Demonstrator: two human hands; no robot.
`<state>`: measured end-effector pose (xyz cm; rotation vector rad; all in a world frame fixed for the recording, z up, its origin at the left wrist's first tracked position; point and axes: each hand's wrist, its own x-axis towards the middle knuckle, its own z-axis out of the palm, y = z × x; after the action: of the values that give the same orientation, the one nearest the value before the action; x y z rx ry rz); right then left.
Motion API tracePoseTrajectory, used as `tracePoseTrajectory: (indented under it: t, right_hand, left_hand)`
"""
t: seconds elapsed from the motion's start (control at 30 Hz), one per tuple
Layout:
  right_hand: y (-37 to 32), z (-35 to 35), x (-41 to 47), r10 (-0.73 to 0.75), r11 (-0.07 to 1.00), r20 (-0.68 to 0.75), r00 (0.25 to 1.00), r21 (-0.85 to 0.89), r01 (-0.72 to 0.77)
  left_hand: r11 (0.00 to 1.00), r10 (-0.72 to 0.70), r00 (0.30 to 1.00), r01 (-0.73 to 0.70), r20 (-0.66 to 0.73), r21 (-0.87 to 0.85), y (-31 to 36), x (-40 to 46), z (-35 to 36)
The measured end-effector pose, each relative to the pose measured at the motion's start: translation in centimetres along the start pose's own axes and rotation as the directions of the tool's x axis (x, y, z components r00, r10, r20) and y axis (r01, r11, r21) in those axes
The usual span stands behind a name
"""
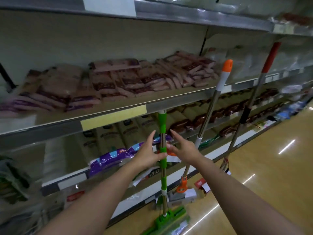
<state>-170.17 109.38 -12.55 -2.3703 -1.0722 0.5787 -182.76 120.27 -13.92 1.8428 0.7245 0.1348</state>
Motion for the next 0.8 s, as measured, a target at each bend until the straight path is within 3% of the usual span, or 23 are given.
tracePoseTrajectory:
  t: [0.13, 0.4, 0.53, 0.67, 0.8]
  right_hand:
    - [3.4, -1.4, 3.3, -0.034, 0.998, 0.064, 0.997, 0.048, 0.031]
    - [6.8, 0.1, 9.9, -0.157, 0.935, 0.197, 0.968, 0.344, 0.082]
    - [7.1, 1.3, 13.0, -0.206, 0.925, 0.218, 0.954, 0.361, 0.117]
    - [7.7, 2.8, 14.9, -0.252, 0.920, 0.171, 0.952, 0.347, 0.181]
    - [8.4, 3.5, 15.1, -0.279, 0.879, 0.093, 0.956, 0.425, 0.215]
  left_hand:
    - [0.998, -0.062, 0.996, 0.060, -0.067, -0.020, 0.9, 2.9, 2.8]
    - [0.988, -0.132, 0.953, 0.104, -0.273, -0.113, -0.1, 9.9, 7.8]
    - [0.983, -0.149, 0.942, 0.107, -0.301, -0.149, -1.6, 12.6, 8.7]
    - [0.966, -0.206, 0.917, 0.136, -0.342, -0.219, -2.5, 14.2, 10.0]
    - [0.965, -0.219, 0.848, 0.115, -0.483, -0.237, -3.5, 15.4, 10.8]
